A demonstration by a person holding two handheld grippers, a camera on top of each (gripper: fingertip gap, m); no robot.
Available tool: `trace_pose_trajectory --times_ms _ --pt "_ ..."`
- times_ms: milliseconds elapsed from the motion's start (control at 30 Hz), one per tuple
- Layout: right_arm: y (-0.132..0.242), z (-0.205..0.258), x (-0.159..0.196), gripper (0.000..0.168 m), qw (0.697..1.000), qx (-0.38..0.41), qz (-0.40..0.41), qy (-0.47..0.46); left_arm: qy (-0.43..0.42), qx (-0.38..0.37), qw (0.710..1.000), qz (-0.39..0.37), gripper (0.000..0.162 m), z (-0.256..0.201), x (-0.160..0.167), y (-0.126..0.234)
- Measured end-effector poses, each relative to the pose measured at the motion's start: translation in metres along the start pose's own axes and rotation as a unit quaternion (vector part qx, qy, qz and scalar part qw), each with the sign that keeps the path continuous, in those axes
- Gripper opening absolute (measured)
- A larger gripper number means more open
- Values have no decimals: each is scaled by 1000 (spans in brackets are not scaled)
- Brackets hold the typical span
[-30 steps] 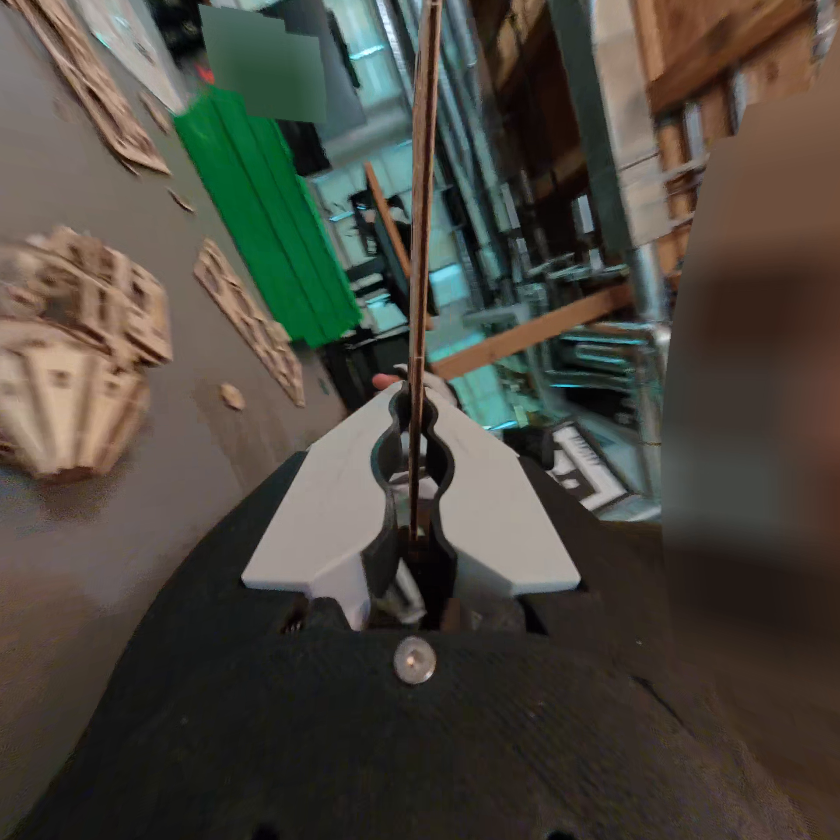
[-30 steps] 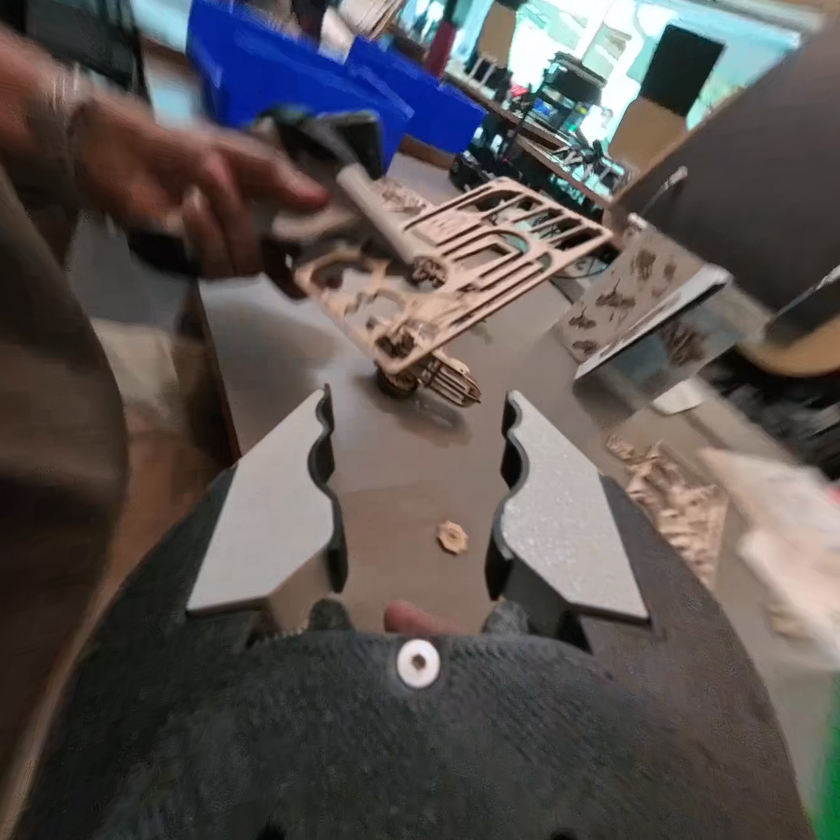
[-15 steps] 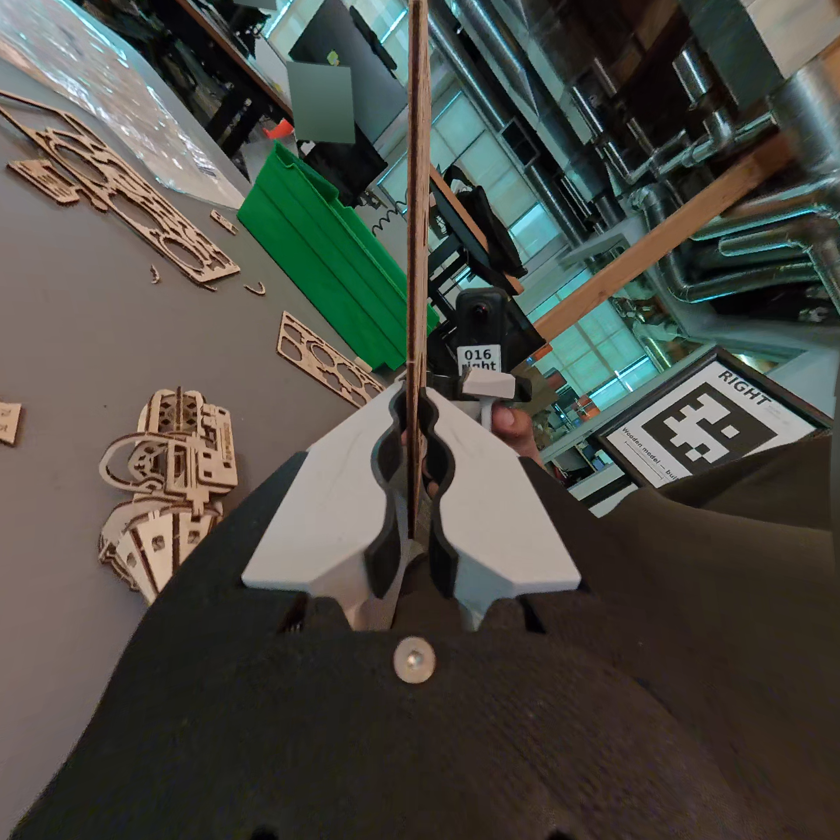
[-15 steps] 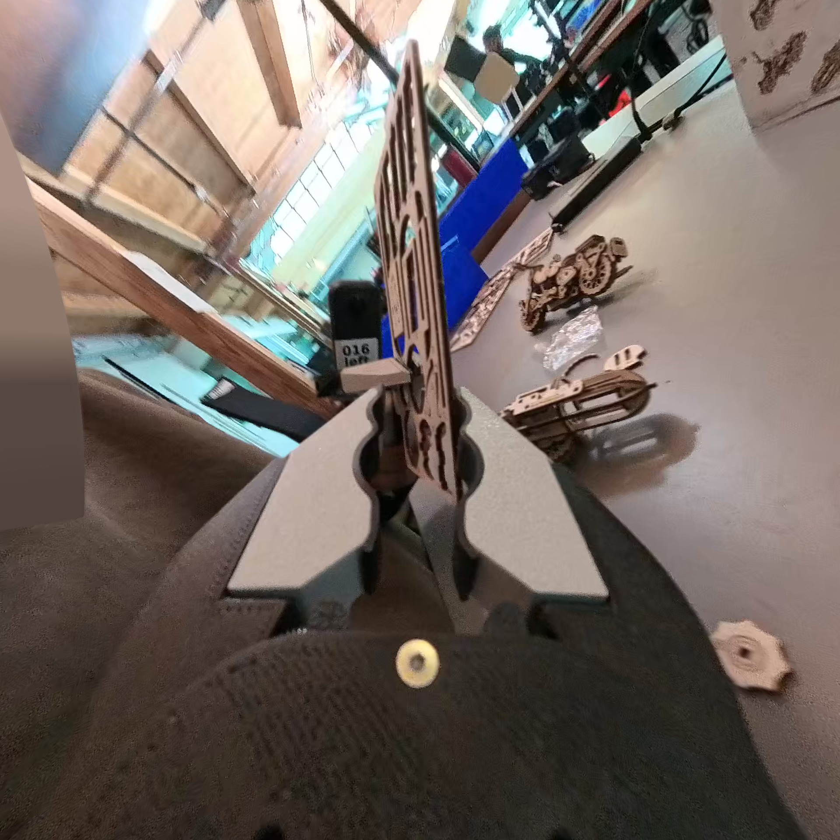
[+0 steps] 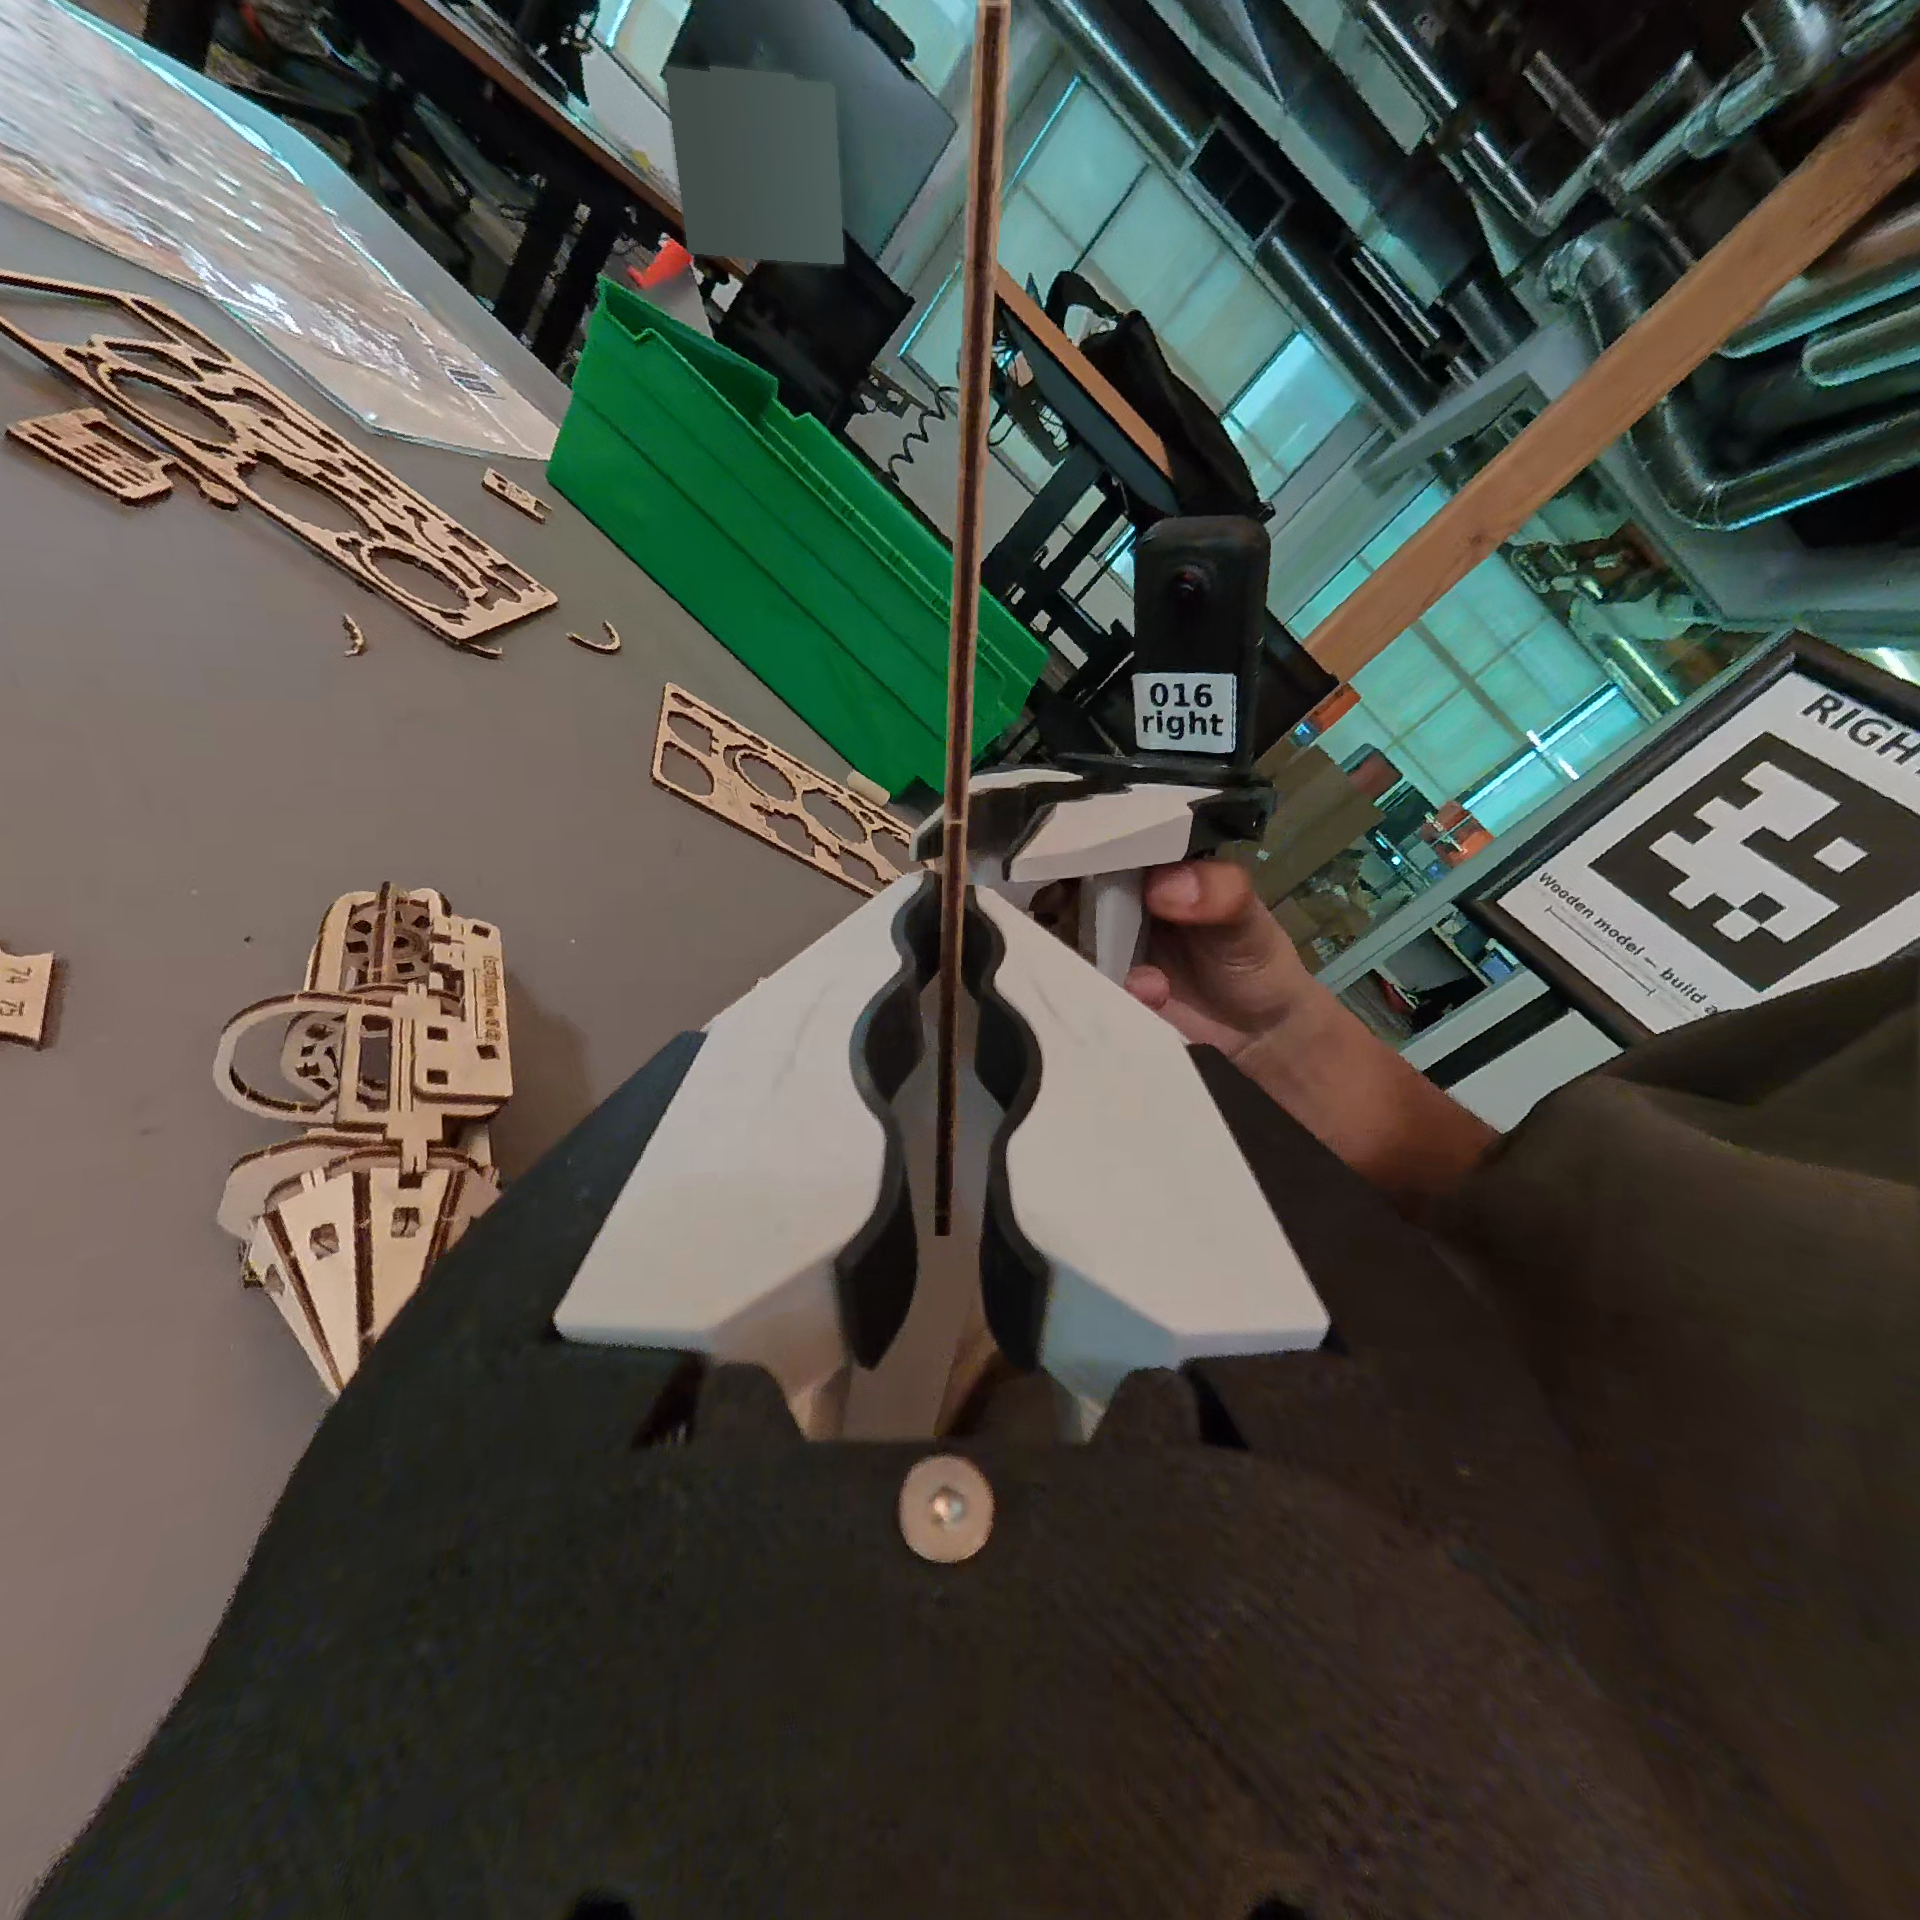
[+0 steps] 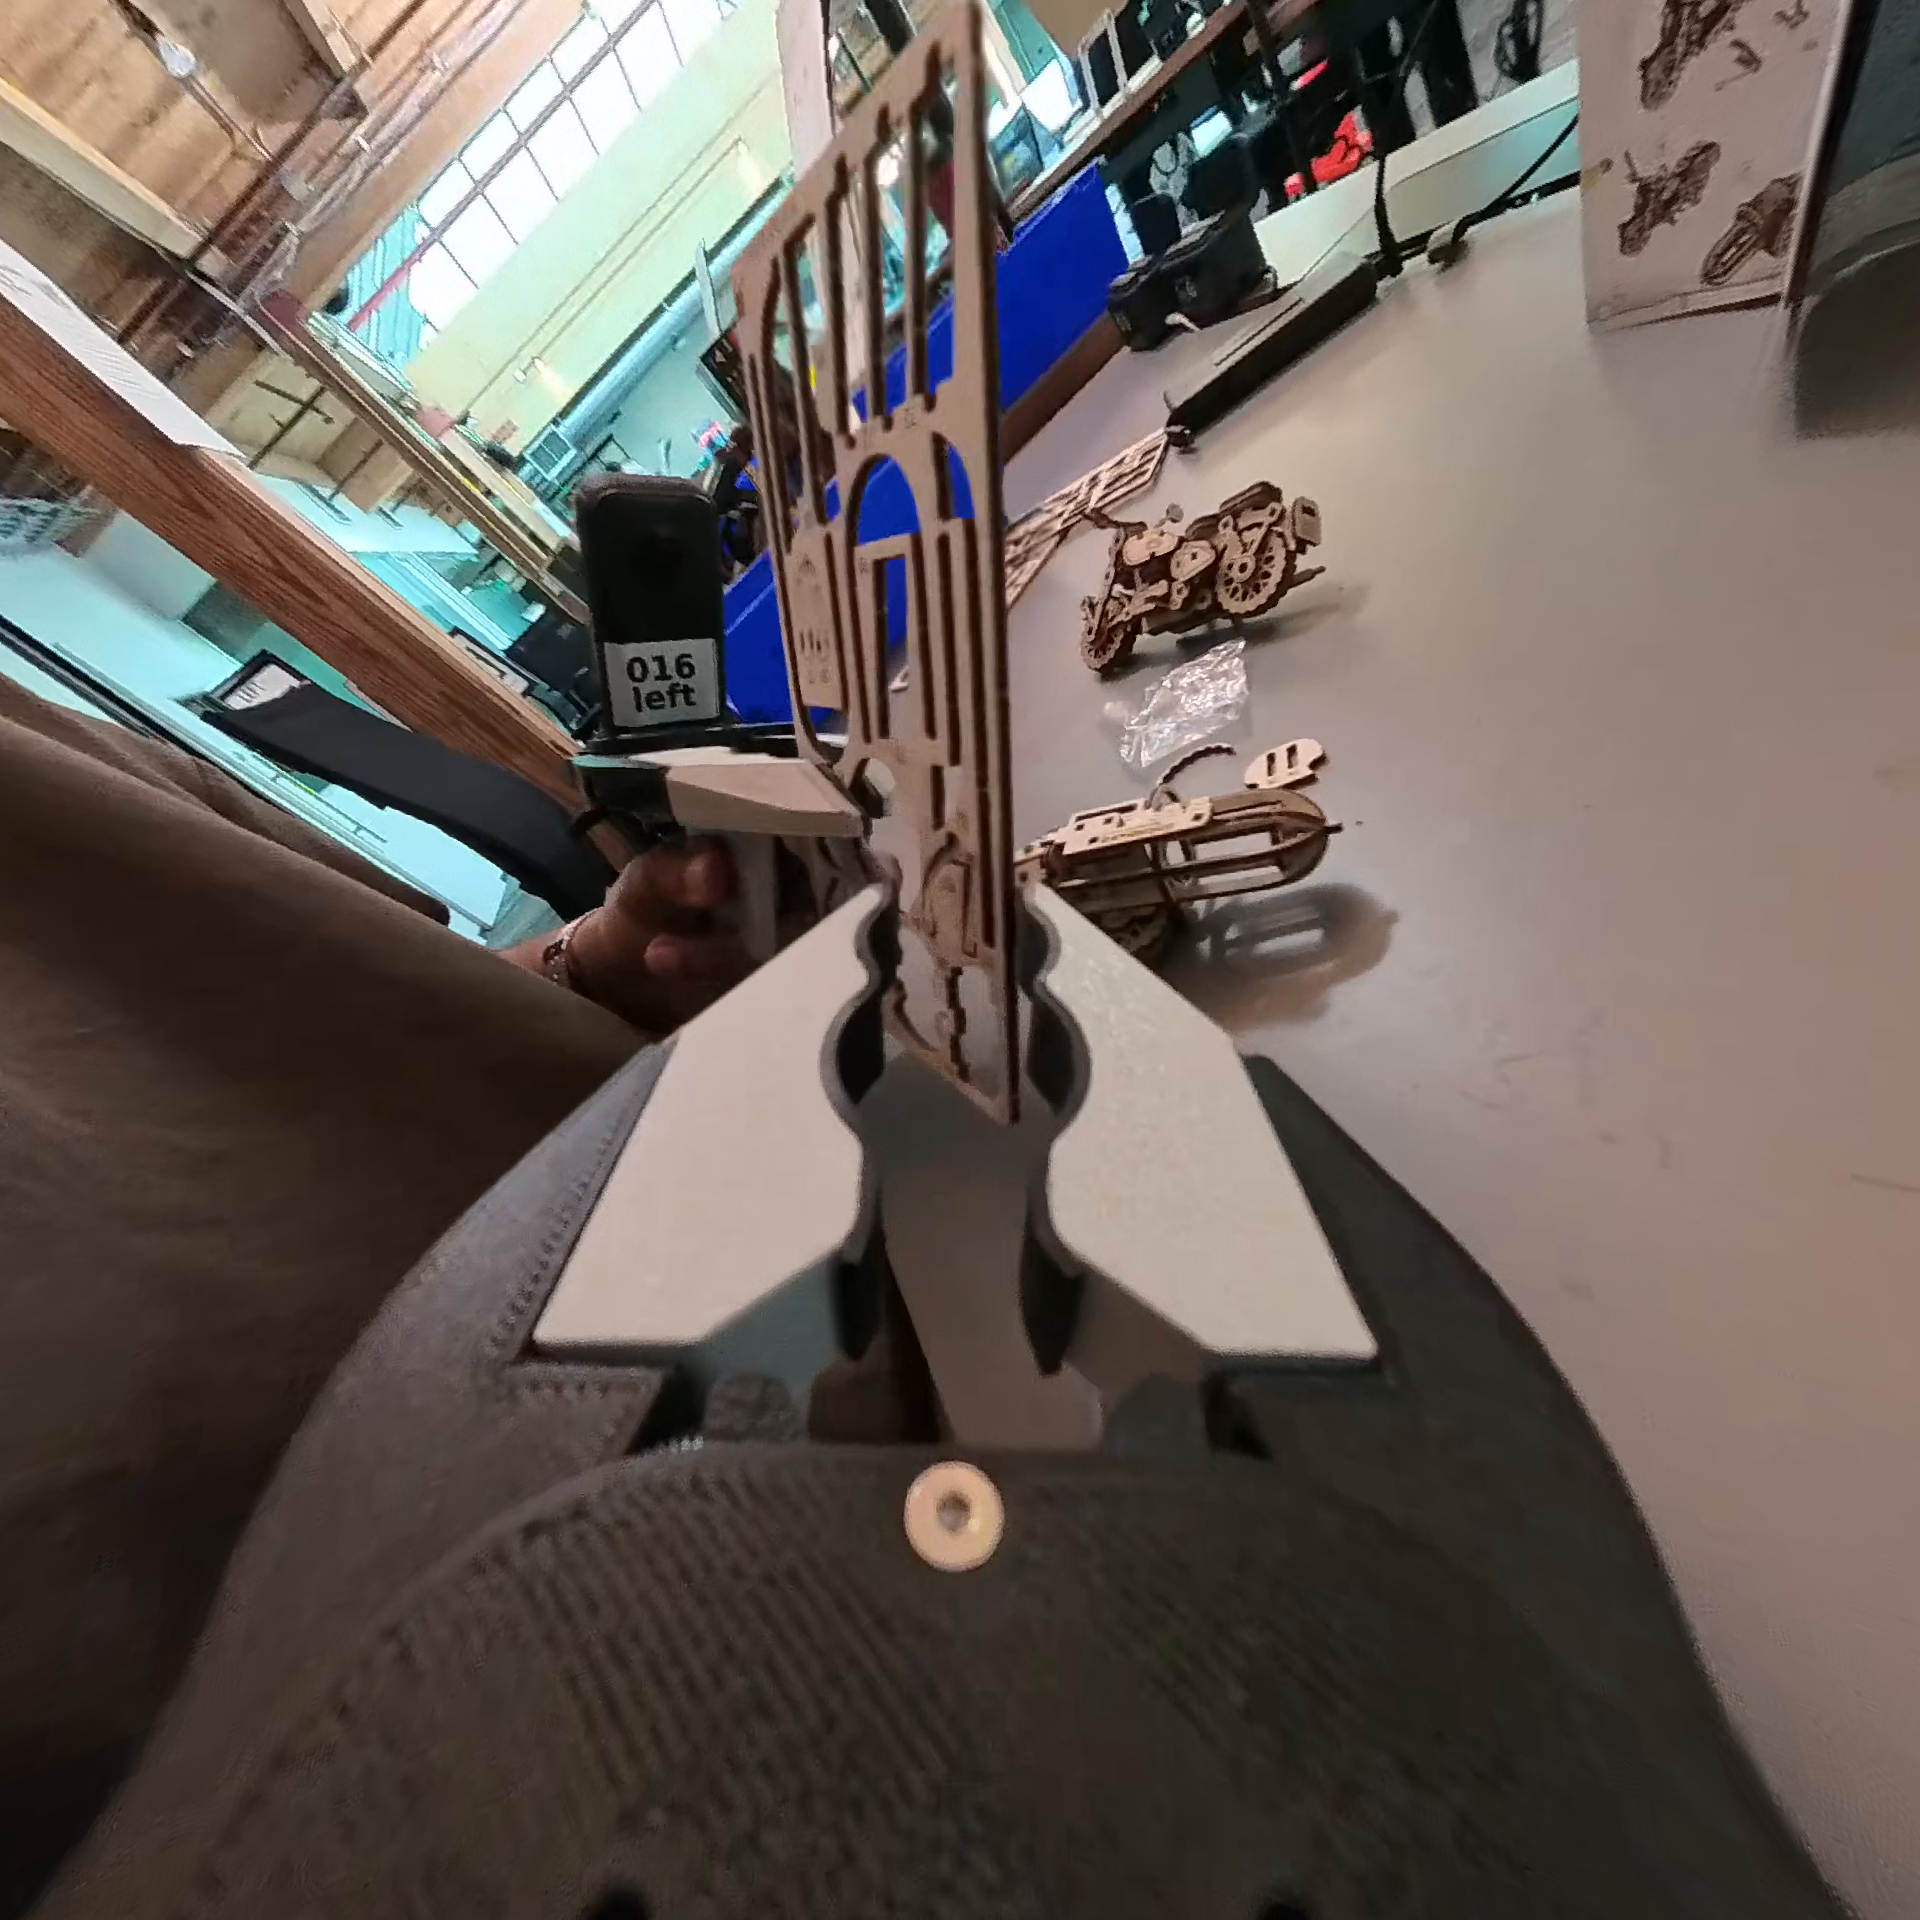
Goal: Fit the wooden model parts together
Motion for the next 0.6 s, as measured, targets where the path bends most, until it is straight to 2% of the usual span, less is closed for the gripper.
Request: trace_pose_trajectory --times_ms 233,367,500,600 --pt "-7 -3 6 28 1000 7 28 0 1 -6 1000 3 1 4 1 0" --pt "-8 -4 5 15 999 18 31 12 10 1 1000 4 1 4 2 -1" --pt "-9 -4 8 19 999 11 36 3 9 0 1000 2 1 4 1 0" --pt "-9 -4 8 15 999 14 39 6 10 1 1000 3 1 4 1 0"
Point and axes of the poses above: each gripper's, where its closed fingertips meet, y back along the fingers, x out of its underside, z = x × y across the jaws, the point moved 7 cm from there along y, back along the fingers, and after that the axes turned 4 degrees about y, right-handed, at the moved point
